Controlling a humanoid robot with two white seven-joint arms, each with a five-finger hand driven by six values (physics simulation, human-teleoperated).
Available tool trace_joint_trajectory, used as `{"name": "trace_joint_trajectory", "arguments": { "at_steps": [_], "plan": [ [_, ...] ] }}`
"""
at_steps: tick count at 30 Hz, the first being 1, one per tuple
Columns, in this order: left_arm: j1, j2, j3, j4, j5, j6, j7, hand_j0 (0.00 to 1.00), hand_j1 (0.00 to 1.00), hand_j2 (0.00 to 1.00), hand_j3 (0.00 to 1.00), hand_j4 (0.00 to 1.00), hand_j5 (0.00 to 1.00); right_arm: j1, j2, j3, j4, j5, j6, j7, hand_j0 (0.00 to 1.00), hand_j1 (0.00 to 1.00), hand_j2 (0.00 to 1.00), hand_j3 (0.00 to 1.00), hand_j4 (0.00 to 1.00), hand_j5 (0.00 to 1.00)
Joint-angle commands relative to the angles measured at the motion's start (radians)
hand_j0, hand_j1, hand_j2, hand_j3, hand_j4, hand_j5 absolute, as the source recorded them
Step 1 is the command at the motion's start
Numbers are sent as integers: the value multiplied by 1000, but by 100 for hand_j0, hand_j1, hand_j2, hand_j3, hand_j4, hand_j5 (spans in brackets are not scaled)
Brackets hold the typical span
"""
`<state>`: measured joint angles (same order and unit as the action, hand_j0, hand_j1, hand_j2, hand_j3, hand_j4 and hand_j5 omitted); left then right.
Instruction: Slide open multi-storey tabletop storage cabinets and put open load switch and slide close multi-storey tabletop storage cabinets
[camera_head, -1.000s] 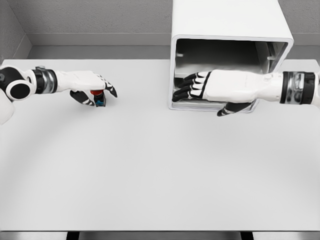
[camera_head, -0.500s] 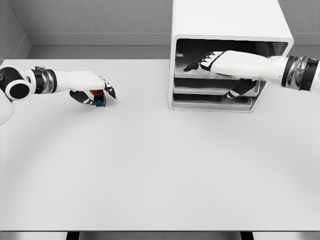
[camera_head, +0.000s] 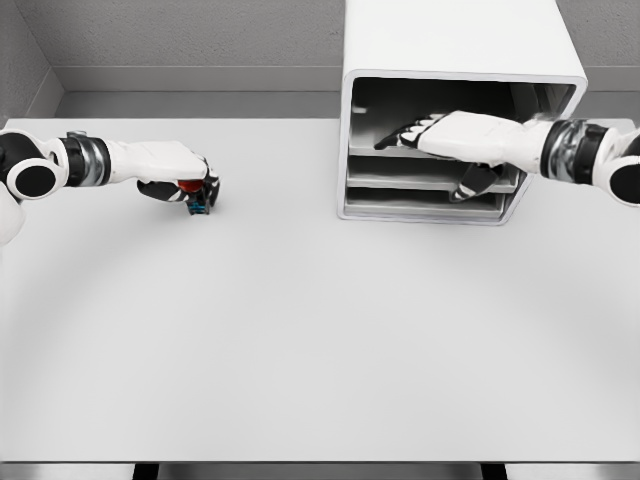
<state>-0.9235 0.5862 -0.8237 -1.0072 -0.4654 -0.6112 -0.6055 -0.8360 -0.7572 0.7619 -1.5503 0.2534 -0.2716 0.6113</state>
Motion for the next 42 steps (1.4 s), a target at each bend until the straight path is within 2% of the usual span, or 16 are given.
{"name": "trace_joint_trajectory", "arguments": {
  "at_steps": [1, 6, 9, 11, 16, 21, 26, 29, 34, 36, 38, 42],
  "plan": [
    [0, 0, 1, -1, 2, 0, -5, 35, 35, 35, 35, 35, 35, 0, -2, 17, -17, 7, -1, 0, 100, 100, 100, 100, 100, 100],
    [-2, 3, 1, -8, 5, 0, -5, 35, 35, 35, 35, 35, 35, 11, -21, 17, -73, 7, -9, 0, 100, 100, 100, 100, 100, 100],
    [0, 32, 1, -59, 8, 0, -5, 35, 35, 35, 35, 35, 35, 18, -33, 16, -106, 7, -11, 0, 100, 100, 100, 100, 100, 100],
    [2, 53, 1, -80, 13, 0, -5, 35, 35, 35, 35, 35, 35, 29, -71, 10, -152, 4, -24, 0, 100, 100, 100, 100, 100, 100],
    [2, 83, 1, -146, 37, 0, -5, 35, 35, 35, 35, 35, 35, 32, -108, 5, -186, -2, -64, 0, 100, 100, 100, 100, 100, 100],
    [9, 119, 1, -223, 56, 0, -5, 35, 35, 35, 35, 35, 35, 49, -132, 4, -203, -3, -120, 0, 100, 100, 100, 100, 100, 100],
    [9, 121, 1, -243, 60, 0, -5, 35, 35, 35, 35, 35, 35, 74, -174, -16, -206, -5, -179, 0, 100, 100, 100, 100, 100, 100],
    [11, 164, 0, -290, 88, 0, -5, 35, 35, 35, 35, 35, 35, 92, -197, -44, -206, -36, -216, 0, 100, 100, 100, 100, 100, 100],
    [11, 175, -2, -327, 109, 0, -4, 35, 35, 35, 35, 35, 35, 103, -205, -52, -206, -39, -268, 0, 100, 100, 100, 100, 100, 100],
    [11, 195, -9, -367, 132, 0, -4, 35, 35, 35, 35, 35, 35, 104, -205, -99, -206, -42, -281, 0, 100, 100, 100, 100, 100, 100],
    [9, 207, -9, -370, 136, 0, -4, 35, 35, 35, 35, 35, 35, 127, -226, -167, -206, -89, -339, 0, 100, 100, 100, 100, 100, 100],
    [0, 204, -18, -383, 136, 0, -4, 35, 35, 35, 35, 35, 35, 186, -275, -308, -206, -158, -339, 0, 100, 100, 100, 100, 100, 100]
  ]
}}
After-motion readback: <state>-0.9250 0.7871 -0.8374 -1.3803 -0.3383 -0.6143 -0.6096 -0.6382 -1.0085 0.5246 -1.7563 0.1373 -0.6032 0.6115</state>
